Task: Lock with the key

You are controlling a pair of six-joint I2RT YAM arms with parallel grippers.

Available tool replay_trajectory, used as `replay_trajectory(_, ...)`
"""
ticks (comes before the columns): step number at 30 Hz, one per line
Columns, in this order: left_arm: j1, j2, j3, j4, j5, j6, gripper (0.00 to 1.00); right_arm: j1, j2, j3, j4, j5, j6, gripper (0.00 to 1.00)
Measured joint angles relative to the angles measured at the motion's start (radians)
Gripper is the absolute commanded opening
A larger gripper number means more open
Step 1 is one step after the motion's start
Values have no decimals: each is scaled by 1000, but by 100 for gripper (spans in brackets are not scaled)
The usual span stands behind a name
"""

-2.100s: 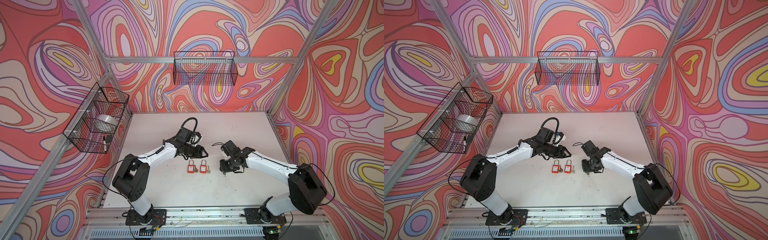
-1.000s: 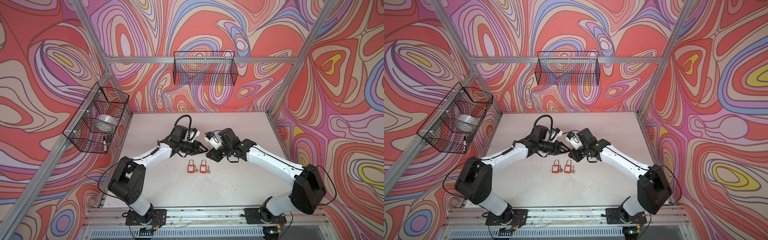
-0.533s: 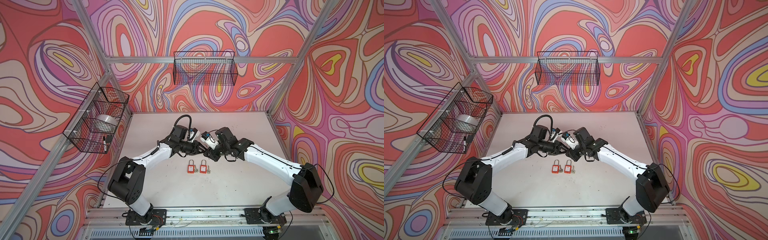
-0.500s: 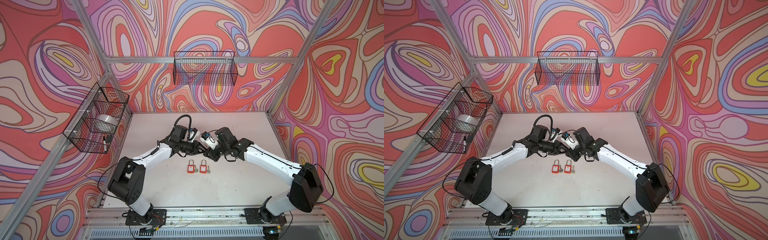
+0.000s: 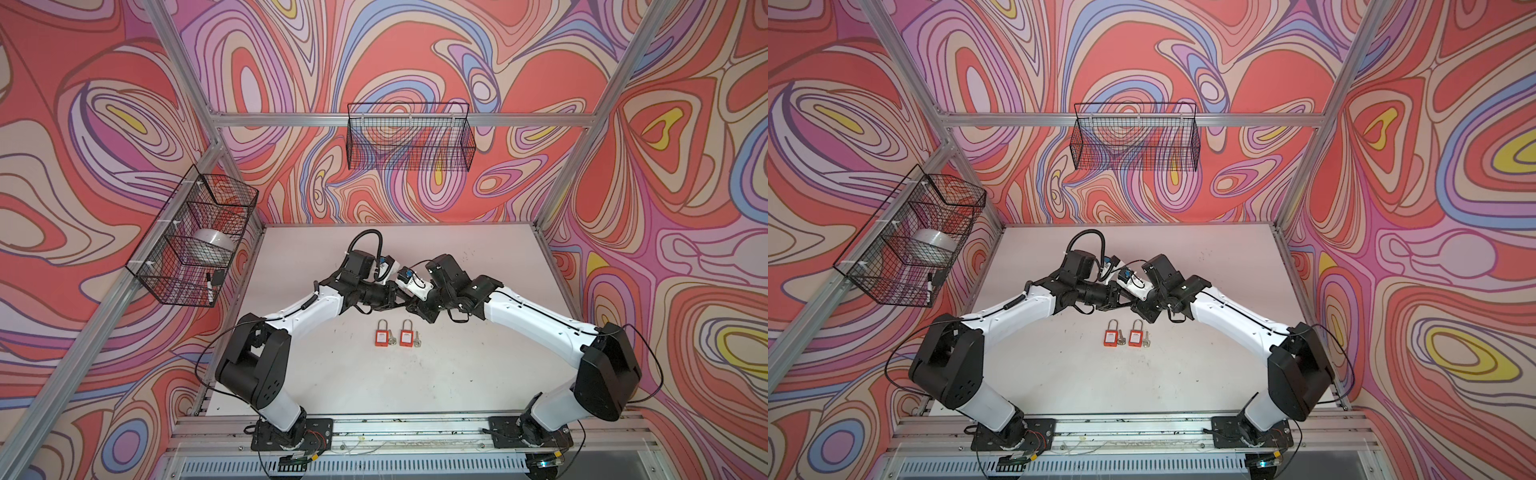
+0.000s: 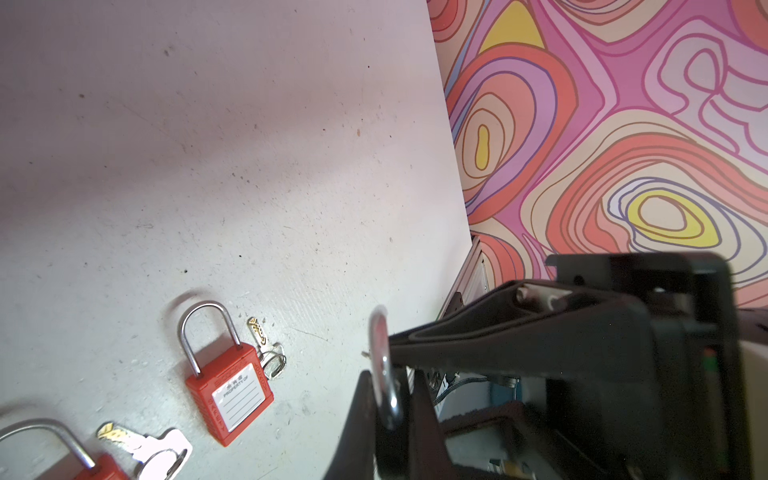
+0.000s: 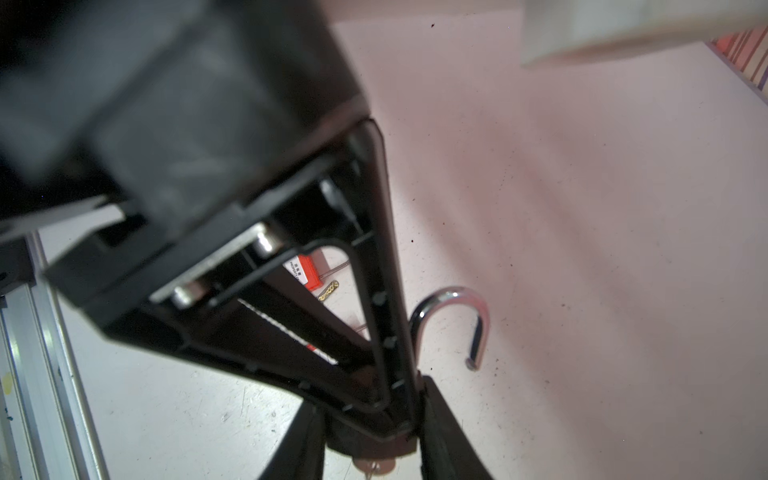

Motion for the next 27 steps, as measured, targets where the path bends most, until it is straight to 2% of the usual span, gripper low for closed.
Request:
replay_trajectory(3,0,0,0,6,0,-11,0,0,0,0,0,3,-7,30)
replay_trajectory(6,0,0,0,18,-1,-26,0,0,0,0,6,7,-10,44)
replay_trajectory(10,2,0,0,43,4,-48,0,1,-2,0,26,16,-14,55)
replay_trajectory(19,53,-34,-14,87,-1,-75,0,0,-105,-81,79,87,9,66)
replay_trajectory(23,78,-77,-61,166,-5,-108,0,-51,-199,-150,163,44,105,66)
replay_trajectory(27,99,-93,-104,283,-5,-169,0,-203,-268,-227,338,-77,311,66)
